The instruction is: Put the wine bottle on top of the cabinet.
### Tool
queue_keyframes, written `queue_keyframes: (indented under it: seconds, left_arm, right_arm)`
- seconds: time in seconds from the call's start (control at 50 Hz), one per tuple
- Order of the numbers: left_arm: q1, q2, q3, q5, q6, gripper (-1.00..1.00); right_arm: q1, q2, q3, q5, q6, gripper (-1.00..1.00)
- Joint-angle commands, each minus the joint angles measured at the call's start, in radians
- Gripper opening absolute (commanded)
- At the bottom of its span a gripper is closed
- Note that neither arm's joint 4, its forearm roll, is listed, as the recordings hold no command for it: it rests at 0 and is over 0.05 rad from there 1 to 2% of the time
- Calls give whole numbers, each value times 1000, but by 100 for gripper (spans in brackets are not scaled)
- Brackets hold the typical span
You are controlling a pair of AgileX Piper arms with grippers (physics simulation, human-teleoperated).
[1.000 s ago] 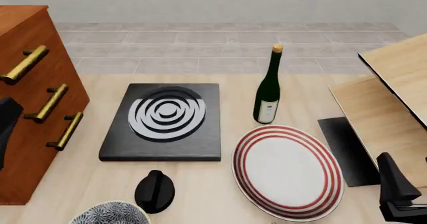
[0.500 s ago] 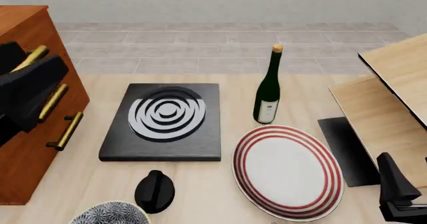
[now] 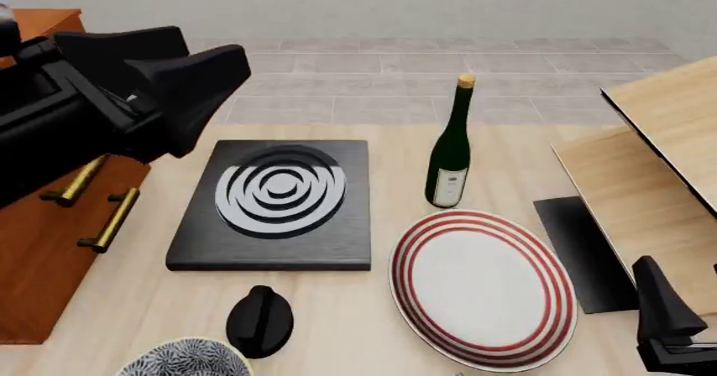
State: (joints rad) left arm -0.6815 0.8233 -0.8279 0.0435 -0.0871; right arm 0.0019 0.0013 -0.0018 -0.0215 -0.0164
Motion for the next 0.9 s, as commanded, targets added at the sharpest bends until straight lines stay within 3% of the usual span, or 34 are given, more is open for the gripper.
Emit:
queue_keyframes:
  seconds: [0.02, 0.36, 0.58, 0.9]
  left_arm:
    - [-73, 177, -96, -44, 0, 100]
    - [-158, 393, -200, -91, -36, 100]
    - [-155, 508, -280, -102, -62, 100]
    - [-189, 623, -388, -53, -27, 100]
  right_arm:
    - [1, -1, 0, -9, -6, 100]
    - [0, 2, 0, 4, 4, 100]
    - [0, -1, 0, -4, -3, 100]
    - [0, 0, 0, 4, 3, 100]
